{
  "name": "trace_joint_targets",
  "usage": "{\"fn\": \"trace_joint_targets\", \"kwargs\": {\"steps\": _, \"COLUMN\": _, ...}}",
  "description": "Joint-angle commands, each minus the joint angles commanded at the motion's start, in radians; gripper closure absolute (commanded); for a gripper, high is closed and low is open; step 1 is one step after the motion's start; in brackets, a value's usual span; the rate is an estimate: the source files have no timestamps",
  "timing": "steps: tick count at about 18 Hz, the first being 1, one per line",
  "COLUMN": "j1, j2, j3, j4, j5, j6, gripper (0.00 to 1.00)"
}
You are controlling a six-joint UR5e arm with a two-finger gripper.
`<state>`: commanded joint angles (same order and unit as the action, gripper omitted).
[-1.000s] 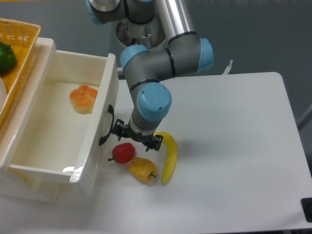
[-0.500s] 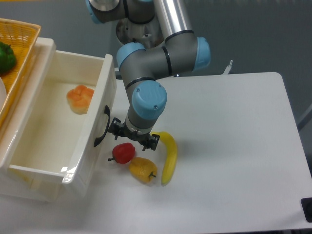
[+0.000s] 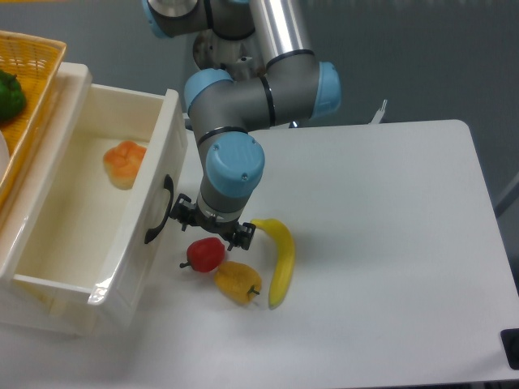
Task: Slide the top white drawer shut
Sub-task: 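Push the drawer front with the gripper, sliding the drawer inward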
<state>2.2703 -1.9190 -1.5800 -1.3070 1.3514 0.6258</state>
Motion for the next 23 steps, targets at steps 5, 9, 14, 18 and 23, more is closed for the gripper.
{"fn": "trace_joint_targets", "kwargs": {"steps": 5, "j1": -0.026, "j2": 0.005, "j3": 0.011, "j4": 0.0, "j5": 0.0, "j6": -0.003, "gripper": 0.0}}
{"fn": "trace_joint_targets", "kwargs": {"steps": 9, "j1": -0.029, "j2": 0.005, "j3": 0.011, "j4": 0.0, "j5": 0.0, "j6": -0.003, "gripper": 0.0}}
{"fn": "trace_joint_targets", "kwargs": {"steps": 14, "j1": -0.043, "j2": 0.006, "j3": 0.011, "j4": -0.002, "j5": 0.0, "j6": -0.008, "gripper": 0.0}}
{"fn": "trace_joint_targets", "kwargs": {"steps": 18, "j1": -0.06, "j2": 0.012, "j3": 0.011, "j4": -0.003, "j5": -0.002, "j6": -0.009, "gripper": 0.0}}
{"fn": "trace_joint_targets", "kwargs": {"steps": 23, "j1": -0.074, "j2": 0.012, "j3": 0.011, "j4": -0.003, "j5": -0.002, "j6": -0.011, "gripper": 0.0}}
